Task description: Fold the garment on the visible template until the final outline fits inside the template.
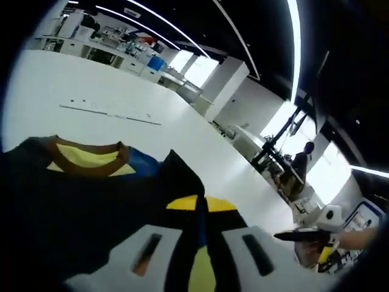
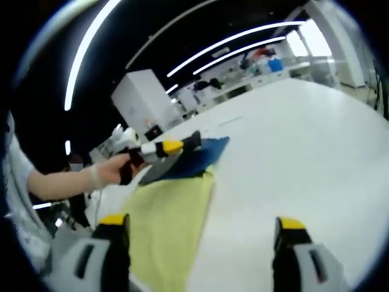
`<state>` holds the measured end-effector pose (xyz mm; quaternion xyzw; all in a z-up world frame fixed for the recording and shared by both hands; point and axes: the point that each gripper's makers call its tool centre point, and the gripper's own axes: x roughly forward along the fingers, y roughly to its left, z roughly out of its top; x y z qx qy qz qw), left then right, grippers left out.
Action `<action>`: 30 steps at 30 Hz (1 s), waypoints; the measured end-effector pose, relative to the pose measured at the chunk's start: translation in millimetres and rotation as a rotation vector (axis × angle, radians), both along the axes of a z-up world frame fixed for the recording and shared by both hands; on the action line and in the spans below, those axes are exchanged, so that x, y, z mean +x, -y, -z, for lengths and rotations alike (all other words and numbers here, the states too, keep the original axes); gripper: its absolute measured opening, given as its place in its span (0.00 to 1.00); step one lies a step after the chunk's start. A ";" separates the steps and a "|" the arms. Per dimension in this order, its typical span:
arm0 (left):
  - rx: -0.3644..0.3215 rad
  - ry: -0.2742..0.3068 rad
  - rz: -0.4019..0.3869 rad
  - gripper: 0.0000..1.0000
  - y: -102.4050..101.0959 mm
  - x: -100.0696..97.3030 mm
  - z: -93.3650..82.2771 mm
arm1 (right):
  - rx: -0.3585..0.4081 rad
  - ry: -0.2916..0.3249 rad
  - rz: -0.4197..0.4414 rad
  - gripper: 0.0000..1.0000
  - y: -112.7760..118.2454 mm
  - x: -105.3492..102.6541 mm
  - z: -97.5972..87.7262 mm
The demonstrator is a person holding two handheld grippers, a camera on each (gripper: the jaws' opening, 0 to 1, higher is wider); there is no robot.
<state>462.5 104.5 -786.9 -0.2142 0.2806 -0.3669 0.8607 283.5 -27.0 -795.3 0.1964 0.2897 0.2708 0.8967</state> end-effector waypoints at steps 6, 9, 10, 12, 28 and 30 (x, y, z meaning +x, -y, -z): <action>0.019 -0.019 0.011 0.00 2.7 -4.8 10.3 | 0.005 -0.002 0.001 1.00 -0.2 0.6 0.4; 0.023 -0.015 0.021 0.00 3.2 -7.1 9.9 | 0.005 -0.002 0.004 1.00 1.5 1.5 1.0; 0.026 -0.014 0.026 0.00 2.6 -7.0 10.9 | 0.007 0.002 0.006 1.00 1.6 1.9 0.4; 0.029 -0.018 0.029 0.03 2.2 -8.2 11.8 | 0.007 0.003 0.005 1.00 0.3 1.7 -0.7; 0.126 0.158 0.049 0.81 -33.6 -3.7 6.0 | -0.011 0.021 -0.031 1.00 -12.0 7.9 -5.0; 0.128 0.173 0.052 0.87 -38.6 -6.3 1.9 | -0.021 0.028 -0.043 1.00 -15.1 9.5 -6.4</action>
